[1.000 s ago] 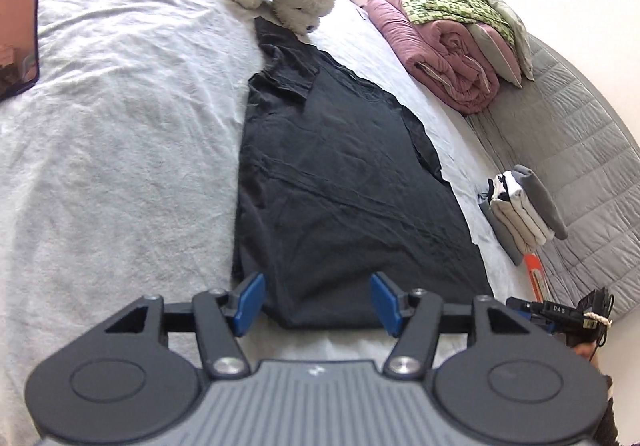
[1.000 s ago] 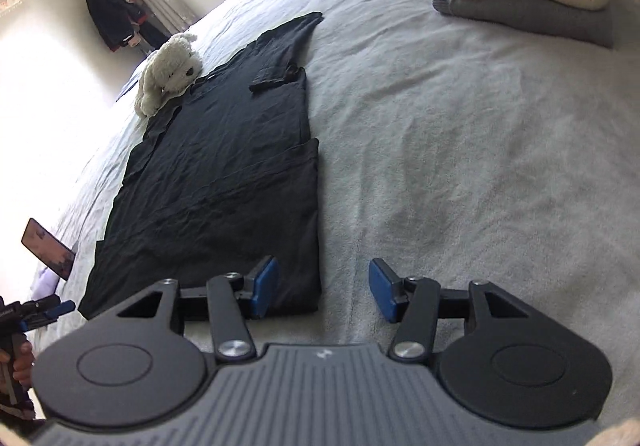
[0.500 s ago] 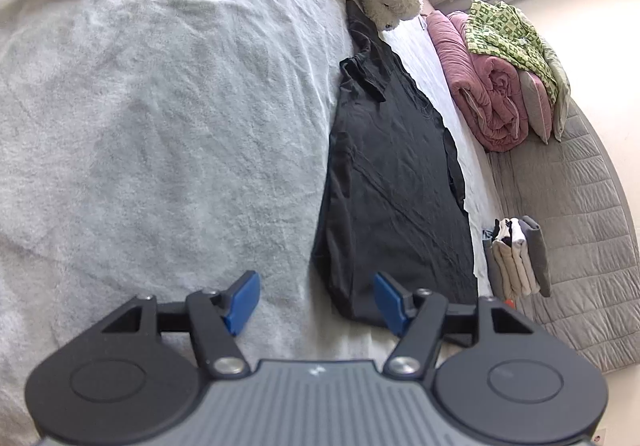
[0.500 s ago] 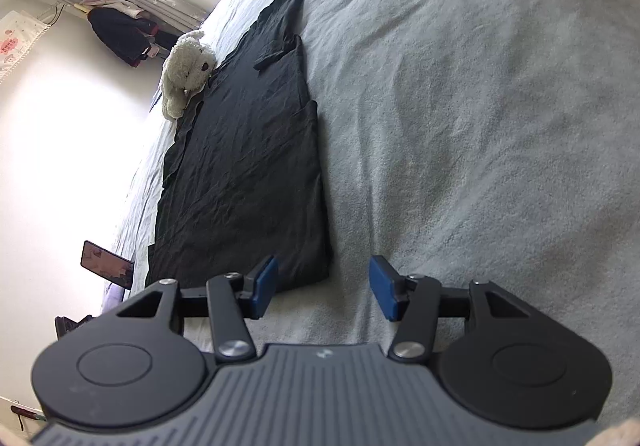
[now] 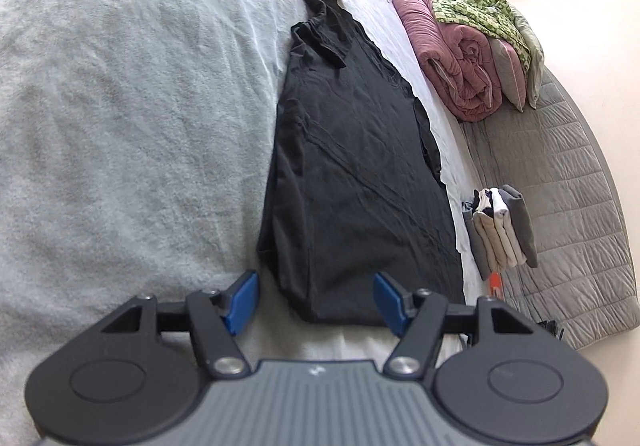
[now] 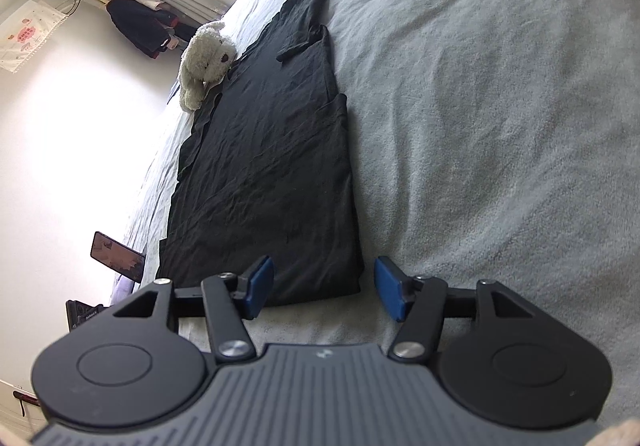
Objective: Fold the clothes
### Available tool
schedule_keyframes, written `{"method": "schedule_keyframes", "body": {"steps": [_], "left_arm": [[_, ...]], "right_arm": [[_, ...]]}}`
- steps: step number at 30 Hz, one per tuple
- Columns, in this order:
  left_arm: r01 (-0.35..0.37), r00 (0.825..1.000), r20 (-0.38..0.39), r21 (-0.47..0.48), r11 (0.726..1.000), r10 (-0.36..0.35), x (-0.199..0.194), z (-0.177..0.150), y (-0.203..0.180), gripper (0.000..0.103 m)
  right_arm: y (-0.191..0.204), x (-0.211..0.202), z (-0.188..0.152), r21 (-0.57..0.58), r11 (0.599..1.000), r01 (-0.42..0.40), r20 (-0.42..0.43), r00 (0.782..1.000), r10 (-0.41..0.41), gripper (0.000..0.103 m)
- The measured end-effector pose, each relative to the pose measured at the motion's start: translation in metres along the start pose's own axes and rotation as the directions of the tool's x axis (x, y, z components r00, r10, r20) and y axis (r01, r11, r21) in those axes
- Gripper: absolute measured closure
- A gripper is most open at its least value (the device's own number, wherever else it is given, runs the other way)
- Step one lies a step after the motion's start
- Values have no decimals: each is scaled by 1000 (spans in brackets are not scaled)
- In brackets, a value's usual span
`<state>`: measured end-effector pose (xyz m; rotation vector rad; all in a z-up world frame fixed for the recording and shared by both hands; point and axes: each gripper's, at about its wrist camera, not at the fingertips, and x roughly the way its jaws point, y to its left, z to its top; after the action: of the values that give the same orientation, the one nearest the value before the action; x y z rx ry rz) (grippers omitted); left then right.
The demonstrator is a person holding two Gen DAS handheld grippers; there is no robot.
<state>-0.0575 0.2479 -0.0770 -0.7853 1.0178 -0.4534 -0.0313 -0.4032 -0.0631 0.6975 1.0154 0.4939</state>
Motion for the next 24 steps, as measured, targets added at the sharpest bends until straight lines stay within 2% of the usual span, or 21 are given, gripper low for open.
{"method": "schedule_keyframes", "body": {"steps": [2, 5, 7, 8, 10, 12, 15, 19, 24], "left_arm": [[4, 1000, -1, 2, 1000, -4, 2, -1, -1, 41], [-4, 1000, 3, -8, 1000, 4, 5, -2, 0, 54], [-9, 1000, 4, -20, 1000, 9, 5, -2, 2, 66], [-10, 1000, 5, -29, 1000, 10, 5, -1, 3, 68], [-15, 1000, 3, -44, 999, 15, 5, -1, 5, 80], [-12, 1000, 2, -63, 998, 12, 5, -1, 8, 91], [20, 1000, 12, -103, 995, -19, 4, -1, 10, 96], [97, 994, 67, -150, 984, -88, -4, 4, 6, 97], [208, 971, 158, -199, 958, -179, -15, 12, -3, 98]], "right_arm": [[2, 2, 0, -10, 1000, 0, 1, 1000, 0, 42], [3, 5, 1, -17, 1000, -11, 1, 1000, 11, 43], [4, 8, 1, -20, 1000, -14, 2, 1000, 14, 48], [4, 10, 1, -17, 1000, -18, 3, 1000, 18, 52], [2, 13, 2, 2, 1000, -30, 1, 1000, 30, 61], [1, 15, 3, 19, 999, -38, -8, 999, 38, 80], [1, 14, 3, 41, 997, -59, 1, 998, 59, 92], [4, 10, 7, 73, 992, -105, 44, 994, 102, 94], [14, 2, 21, 108, 980, -166, 112, 982, 154, 94]]}}
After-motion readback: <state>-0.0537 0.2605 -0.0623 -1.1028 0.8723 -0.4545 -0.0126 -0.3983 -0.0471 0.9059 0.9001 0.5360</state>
